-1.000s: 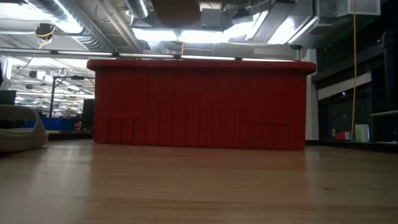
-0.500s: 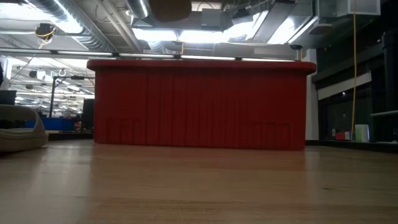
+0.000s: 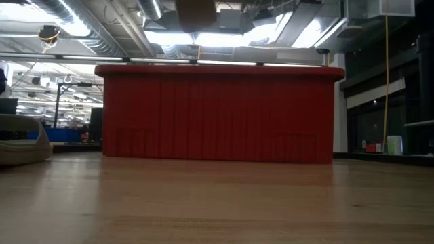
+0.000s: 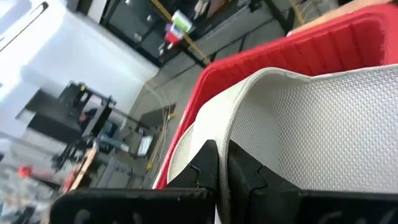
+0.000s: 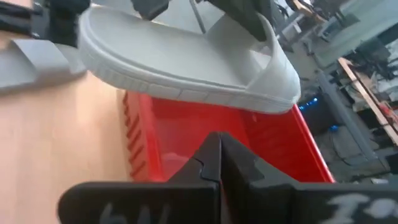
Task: Pick and place slides into bin
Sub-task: Put the right gray slide into the red bin
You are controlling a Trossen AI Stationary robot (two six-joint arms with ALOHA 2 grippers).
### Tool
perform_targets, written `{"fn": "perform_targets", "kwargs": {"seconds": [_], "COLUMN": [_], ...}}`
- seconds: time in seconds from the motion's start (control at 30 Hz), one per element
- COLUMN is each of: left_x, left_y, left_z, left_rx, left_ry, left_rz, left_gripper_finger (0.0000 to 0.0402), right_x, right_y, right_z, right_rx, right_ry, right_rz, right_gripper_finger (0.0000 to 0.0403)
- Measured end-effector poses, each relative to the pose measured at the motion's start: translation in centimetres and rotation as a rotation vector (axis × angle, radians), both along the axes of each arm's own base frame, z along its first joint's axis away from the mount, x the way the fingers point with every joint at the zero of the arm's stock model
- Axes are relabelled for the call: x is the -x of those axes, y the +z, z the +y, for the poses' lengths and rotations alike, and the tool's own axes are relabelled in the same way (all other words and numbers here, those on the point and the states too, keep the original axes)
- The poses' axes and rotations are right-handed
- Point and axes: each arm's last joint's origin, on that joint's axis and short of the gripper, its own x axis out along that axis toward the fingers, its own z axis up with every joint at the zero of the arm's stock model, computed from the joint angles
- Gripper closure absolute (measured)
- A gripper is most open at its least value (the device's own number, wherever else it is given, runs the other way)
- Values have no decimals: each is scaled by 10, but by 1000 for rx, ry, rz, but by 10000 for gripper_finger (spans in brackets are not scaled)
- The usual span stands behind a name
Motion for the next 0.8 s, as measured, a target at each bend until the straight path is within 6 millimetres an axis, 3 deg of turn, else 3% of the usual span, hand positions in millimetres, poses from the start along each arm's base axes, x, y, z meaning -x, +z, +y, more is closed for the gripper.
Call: {"fn": "perform_targets", "kwargs": {"seconds": [0.23,0.37,0.5,0.6,0.8], "left_x": [-5,-8,-10,-10,-8], "left_y": [-2,-8,-15,-18,-26], "left_z": [40,61,79,92,114], "left_rx": [-30,-8,16,37,41], "left_ry": [25,40,53,34,37], "left_rz": [-1,8,18,5,43], "left_gripper_finger": [397,398,397,397,397], "right_x": [-2,-10,-12,-2,37], "right_y": [-9,-34,-63,-79,-84], "right_z": [-23,-34,-46,-55,-69], "right_rx": [-115,-130,-169,-211,-228], "right_ry": [-29,-80,-95,-38,-3], "right_rz": [25,51,-30,-82,-259], "right_gripper_finger": [401,401,401,402,401]}}
